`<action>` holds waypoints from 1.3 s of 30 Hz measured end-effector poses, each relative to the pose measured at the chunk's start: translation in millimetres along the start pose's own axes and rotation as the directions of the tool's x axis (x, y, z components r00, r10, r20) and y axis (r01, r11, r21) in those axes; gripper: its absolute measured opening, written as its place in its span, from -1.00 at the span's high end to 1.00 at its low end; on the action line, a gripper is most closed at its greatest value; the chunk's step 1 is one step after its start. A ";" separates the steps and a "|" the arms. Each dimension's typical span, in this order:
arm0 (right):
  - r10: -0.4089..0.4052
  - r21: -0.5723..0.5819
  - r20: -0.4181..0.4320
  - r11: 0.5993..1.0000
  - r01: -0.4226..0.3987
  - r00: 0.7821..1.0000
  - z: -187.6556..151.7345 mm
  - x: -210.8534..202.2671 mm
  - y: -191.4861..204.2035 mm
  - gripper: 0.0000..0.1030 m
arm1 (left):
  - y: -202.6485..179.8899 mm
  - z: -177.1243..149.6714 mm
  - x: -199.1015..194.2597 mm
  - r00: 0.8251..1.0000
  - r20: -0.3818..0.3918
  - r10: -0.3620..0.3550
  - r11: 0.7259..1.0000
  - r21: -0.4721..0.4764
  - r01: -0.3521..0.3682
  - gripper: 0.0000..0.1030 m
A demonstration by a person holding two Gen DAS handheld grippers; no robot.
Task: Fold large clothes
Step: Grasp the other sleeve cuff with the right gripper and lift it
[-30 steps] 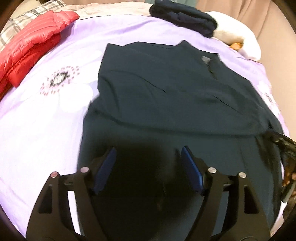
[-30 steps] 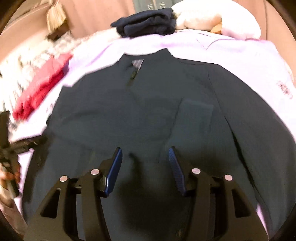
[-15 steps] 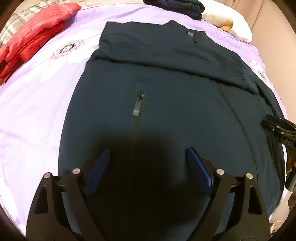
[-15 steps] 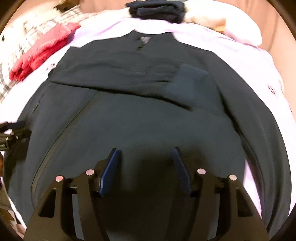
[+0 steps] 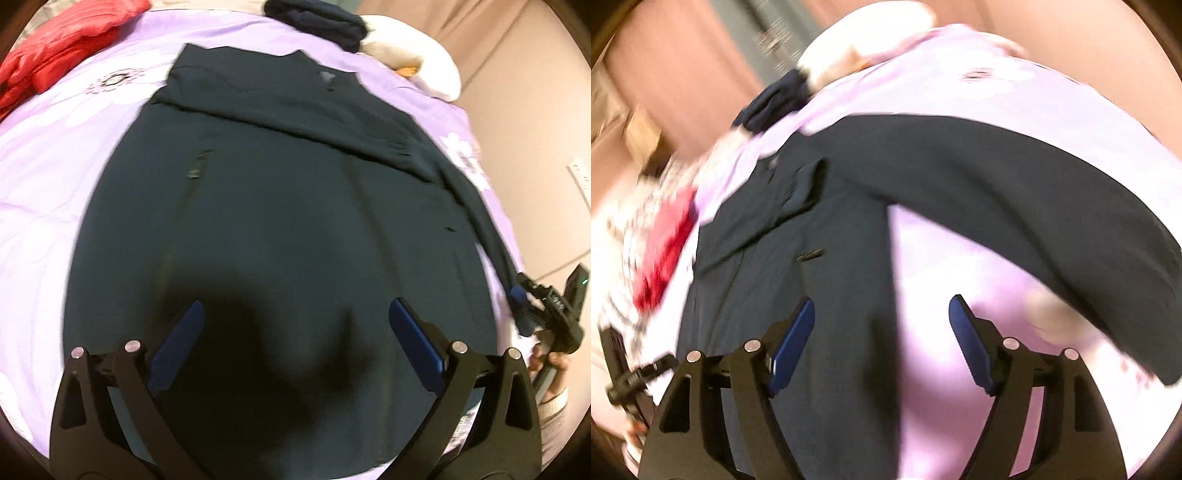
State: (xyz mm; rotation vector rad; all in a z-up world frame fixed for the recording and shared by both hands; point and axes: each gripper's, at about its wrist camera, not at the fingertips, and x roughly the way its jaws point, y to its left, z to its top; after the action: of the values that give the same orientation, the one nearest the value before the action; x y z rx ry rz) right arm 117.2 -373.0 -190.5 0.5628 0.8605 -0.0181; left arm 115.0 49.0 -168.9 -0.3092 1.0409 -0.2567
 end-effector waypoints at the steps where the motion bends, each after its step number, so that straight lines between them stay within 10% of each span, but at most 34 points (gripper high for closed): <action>1: -0.002 0.054 0.021 0.999 0.001 1.000 -2.4 -9.4 -14.7 -0.48 | -6.4 0.3 -0.7 1.000 0.000 -0.029 1.000 -0.001 0.029 -0.96; 9: 0.007 0.322 0.118 0.946 -0.045 0.993 -26.4 -51.1 -93.3 -0.48 | -36.9 0.3 3.5 0.994 -0.021 -0.106 0.994 0.030 0.106 -0.96; 20: -0.012 0.531 0.174 0.843 -0.084 0.985 -51.0 -33.2 -102.3 -0.48 | -44.2 8.4 4.1 0.997 -0.021 -0.075 0.996 0.053 0.076 -0.96; 26: -0.197 0.656 0.413 0.742 -0.140 0.889 -49.2 -32.3 -118.1 -0.43 | -44.6 6.3 0.3 0.997 -0.023 -0.077 0.995 0.059 0.079 -0.96; 29: -0.203 0.652 0.421 0.745 -0.140 0.884 -40.3 -29.7 -123.3 0.44 | -39.0 7.7 0.6 0.997 -0.025 -0.070 0.997 0.044 0.071 -0.96; 31: -0.232 0.647 0.429 0.753 -0.118 0.873 -29.7 -34.8 -125.2 0.62 | -34.4 9.1 0.3 0.998 -0.024 -0.060 0.998 0.036 0.061 -0.96; 39: -0.253 0.410 0.533 0.912 0.016 0.808 59.6 -79.5 -68.6 0.71 | -6.9 21.2 3.3 0.999 0.004 -0.052 0.998 -0.025 0.052 -0.96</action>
State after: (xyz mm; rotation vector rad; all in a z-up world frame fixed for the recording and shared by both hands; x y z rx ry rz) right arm 90.8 -476.4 -134.0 0.8112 0.2874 -0.4861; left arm 134.7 44.2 -159.0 -0.3591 1.0340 -0.2897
